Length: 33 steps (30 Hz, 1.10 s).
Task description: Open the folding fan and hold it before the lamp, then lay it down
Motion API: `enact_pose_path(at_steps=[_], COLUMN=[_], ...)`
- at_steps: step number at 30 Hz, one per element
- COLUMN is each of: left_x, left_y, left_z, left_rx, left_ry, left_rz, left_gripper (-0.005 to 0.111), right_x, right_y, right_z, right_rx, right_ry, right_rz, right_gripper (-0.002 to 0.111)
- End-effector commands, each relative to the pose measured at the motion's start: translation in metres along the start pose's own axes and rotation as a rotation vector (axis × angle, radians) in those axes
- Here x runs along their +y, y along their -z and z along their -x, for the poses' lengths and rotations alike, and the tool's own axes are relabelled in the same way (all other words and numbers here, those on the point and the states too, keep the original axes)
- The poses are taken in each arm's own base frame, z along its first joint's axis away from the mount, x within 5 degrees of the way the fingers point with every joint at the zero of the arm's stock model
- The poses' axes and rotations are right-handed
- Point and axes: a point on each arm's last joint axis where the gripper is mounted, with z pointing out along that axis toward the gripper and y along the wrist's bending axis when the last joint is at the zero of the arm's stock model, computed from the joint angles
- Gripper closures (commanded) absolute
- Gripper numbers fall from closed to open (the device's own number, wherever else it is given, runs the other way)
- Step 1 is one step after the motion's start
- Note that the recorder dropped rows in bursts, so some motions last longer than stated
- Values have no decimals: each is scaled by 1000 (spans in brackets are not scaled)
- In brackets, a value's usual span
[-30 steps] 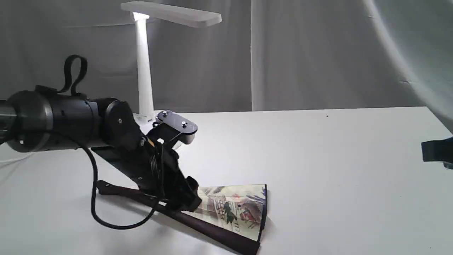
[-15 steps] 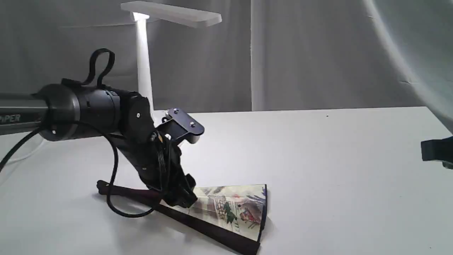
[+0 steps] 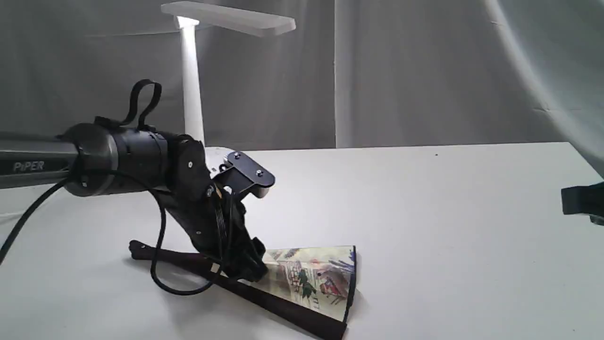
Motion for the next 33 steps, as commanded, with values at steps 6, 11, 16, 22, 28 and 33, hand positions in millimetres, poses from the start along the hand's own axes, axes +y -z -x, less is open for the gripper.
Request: enact_pose_path(at_steps=[6,11,16,22,28,33], left_x=[-4,-5,-5,-6,-8,-9], left_y=[-16,-16,-16,-16,-16,-15], left_z=[-6,-8,-7,-8,-5,0], left_rx=[50,73,70,87,77,39], left_ry=[-18,76,257,592,930,891], left_rz=[-38,-48,-38,-28,-49,-83], left_gripper=[41,49,65,63,54,53], right_x=[0,0,0,0,1,1], right_y=[-1,-1,-1,-1,-1,-1], right_z=[-1,-1,-1,-1,-1,-1], right_rx=[-4,-4,-4,-4,-5,-5], right_ry=[3,3,3,3,-9,-9], right_rz=[1,1,1,1,8,8], right_gripper=[108,108,108,108,108,108])
